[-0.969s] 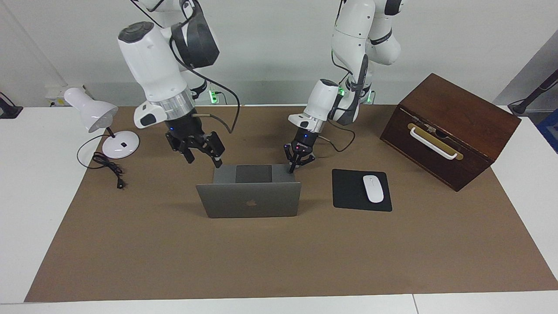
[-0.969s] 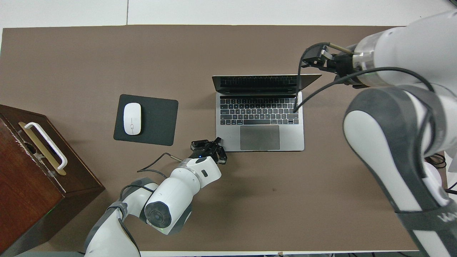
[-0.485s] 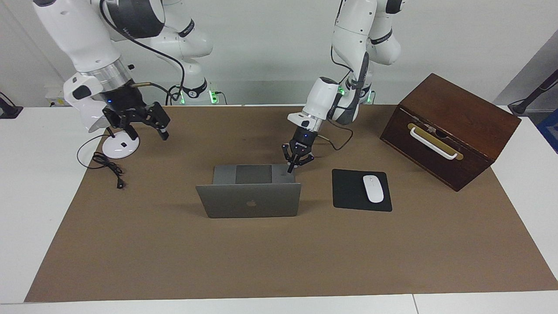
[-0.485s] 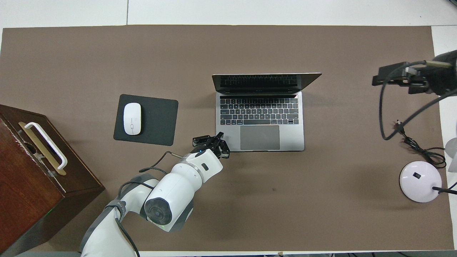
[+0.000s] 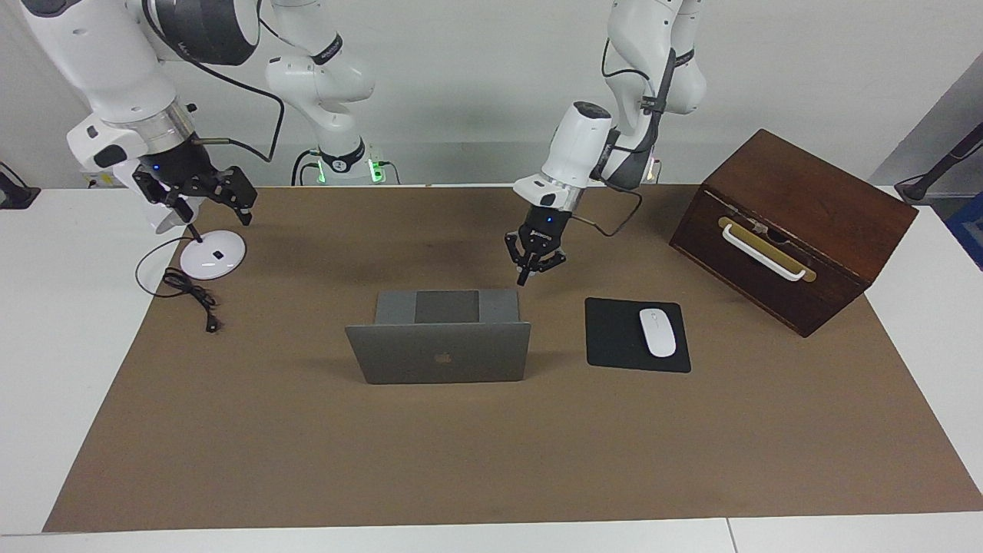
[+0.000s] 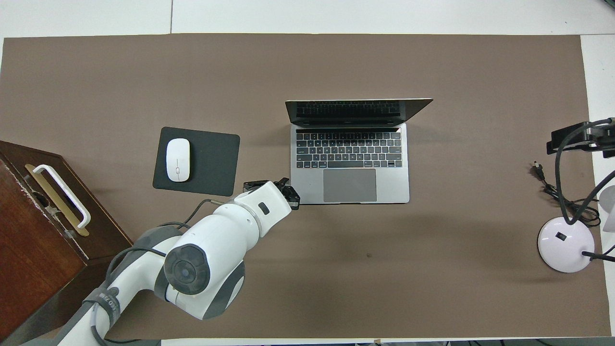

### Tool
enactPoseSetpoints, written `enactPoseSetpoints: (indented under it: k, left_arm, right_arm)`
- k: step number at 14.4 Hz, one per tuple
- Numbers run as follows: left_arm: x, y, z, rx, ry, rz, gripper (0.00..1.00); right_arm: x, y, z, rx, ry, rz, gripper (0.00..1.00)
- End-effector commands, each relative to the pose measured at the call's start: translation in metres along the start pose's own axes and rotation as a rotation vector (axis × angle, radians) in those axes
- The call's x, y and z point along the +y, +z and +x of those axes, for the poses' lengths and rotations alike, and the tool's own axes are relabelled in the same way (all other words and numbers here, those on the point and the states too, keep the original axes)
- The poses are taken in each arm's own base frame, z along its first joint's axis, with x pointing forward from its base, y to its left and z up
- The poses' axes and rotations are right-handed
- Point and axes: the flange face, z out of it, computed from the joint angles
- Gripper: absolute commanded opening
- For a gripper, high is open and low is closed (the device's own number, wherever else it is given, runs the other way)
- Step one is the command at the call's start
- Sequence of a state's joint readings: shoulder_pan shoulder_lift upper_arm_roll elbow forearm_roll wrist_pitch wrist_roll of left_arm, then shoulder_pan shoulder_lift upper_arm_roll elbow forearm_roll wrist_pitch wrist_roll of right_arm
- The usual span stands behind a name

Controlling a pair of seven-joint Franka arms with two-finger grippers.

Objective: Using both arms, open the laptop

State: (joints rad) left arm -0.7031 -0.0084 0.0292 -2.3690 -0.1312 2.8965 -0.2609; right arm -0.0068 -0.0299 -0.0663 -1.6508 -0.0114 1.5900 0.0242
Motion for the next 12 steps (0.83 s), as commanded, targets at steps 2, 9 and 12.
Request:
enactPoseSetpoints:
  k: [2,9,12]
  left_arm:
    - [-0.012,-0.035,0.034,-0.119,-0.037,0.032,0.00]
    - [-0.087,-0.118,0.074,-0.269,-0.082,0.099,0.00]
    - [-0.117,-0.147,0.087,-0.330,-0.091,0.113,0.31]
  right_arm:
    - [0.015,0.003,-0.013,-0.014,-0.005,-0.015,1.00]
    - [0.025,0.004,-0.011,-0.002,0.003,-0.011,1.00]
    - [0.025,0.004,-0.010,0.000,0.003,-0.011,1.00]
